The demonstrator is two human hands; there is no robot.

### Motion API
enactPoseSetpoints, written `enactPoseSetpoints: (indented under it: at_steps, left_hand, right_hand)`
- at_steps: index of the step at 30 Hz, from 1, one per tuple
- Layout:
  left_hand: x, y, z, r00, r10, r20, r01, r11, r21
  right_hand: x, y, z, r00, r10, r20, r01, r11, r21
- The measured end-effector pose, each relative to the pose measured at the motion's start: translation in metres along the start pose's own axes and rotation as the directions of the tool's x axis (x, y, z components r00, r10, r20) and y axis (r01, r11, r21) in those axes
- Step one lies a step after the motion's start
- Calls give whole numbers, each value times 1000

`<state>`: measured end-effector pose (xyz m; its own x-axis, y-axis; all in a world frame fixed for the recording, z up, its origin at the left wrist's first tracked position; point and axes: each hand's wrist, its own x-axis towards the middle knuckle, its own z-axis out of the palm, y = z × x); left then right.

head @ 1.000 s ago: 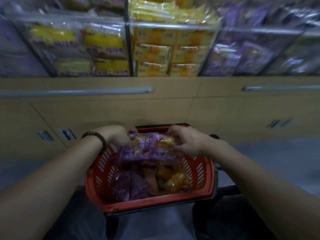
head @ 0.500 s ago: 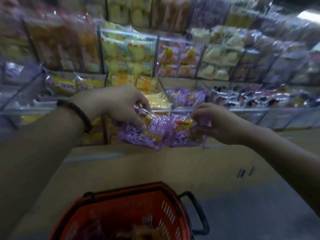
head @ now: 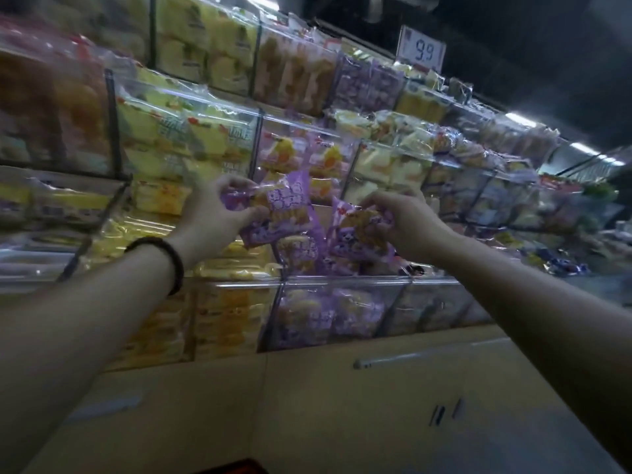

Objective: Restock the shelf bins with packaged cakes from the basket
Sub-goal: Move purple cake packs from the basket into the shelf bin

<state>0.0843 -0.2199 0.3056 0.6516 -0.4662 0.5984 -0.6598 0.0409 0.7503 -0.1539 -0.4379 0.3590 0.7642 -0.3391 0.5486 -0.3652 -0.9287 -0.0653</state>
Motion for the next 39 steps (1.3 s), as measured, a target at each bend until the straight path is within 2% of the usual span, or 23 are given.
enactPoseSetpoints:
  at_steps: [2,4,7,9,11,13,16,17,19,21,22,23,24,25,27,28,30,32,36,39]
  left_hand:
    - [-1,-7,8,999,13,-42,-14,1000,-16]
    - [-1,-9,10,999,33,-14,-33,999,-12]
    - [1,-15,8,999,-19,28,21,998,-51]
    - [2,-17,8,999,-27,25,29,997,-77]
    - [1,-15,8,1000,-11,24,13,996,-87]
    - [0,-13,9,999,-1,38,5,995,-101]
    - [-1,-14,6,999,19,38,-16,997,-75]
    - [-1,-14,6,999,30,34,-28,997,-68]
    - [-3,-13,5,998,59,31,-57,996,-74]
    - [-6,-11,4,993,118,17,-116,990,-75]
    - [-7,-11,3,989,150,5,-149,987,-64]
    - [-8,-11,3,985,175,-2,-174,983,-55]
    - [-8,-12,2,982,188,-5,-188,980,-59]
    - [-9,-12,1,982,191,-4,-190,979,-79]
    - [-10,-10,0,982,190,7,-187,973,-134]
    - [-11,-9,0,981,194,15,-190,969,-161]
    - [-14,-5,-1,977,209,31,-198,958,-209]
    - [-16,-3,-3,976,214,39,-202,958,-204]
    - [-16,0,-3,991,114,73,-100,980,-171]
    - [-15,-2,-1,992,83,96,-74,993,-93]
  right_hand:
    - [11,6,17,999,13,49,-9,998,-70]
    - [19,8,33,994,22,104,-12,995,-100]
    - [30,9,58,989,39,143,-19,991,-135]
    - [35,8,76,983,48,177,-8,976,-218]
    - [38,9,91,983,49,178,8,953,-303]
    - [43,10,98,979,73,191,-12,952,-305]
    - [47,7,92,967,100,235,-54,980,-192]
    - [48,5,86,977,91,192,-70,991,-112]
    - [50,-9,67,996,92,-20,-87,976,202]
    - [49,-32,44,974,63,-220,53,874,483]
    - [47,-45,32,964,-3,-267,146,843,518]
    - [45,-56,22,956,-99,-277,228,844,485]
    - [44,-68,14,941,-209,-267,299,882,364]
    - [44,-76,8,920,-323,-223,361,919,157]
    - [45,-91,1,881,-470,-56,446,863,-238]
    - [45,-97,0,881,-472,19,452,829,-329]
    - [42,-104,0,892,-446,80,446,836,-320]
    - [37,-104,-1,897,-437,67,437,853,-284]
    - [34,-80,-9,960,-280,-8,268,924,-274]
    - [30,-64,-5,983,-179,44,184,934,-307]
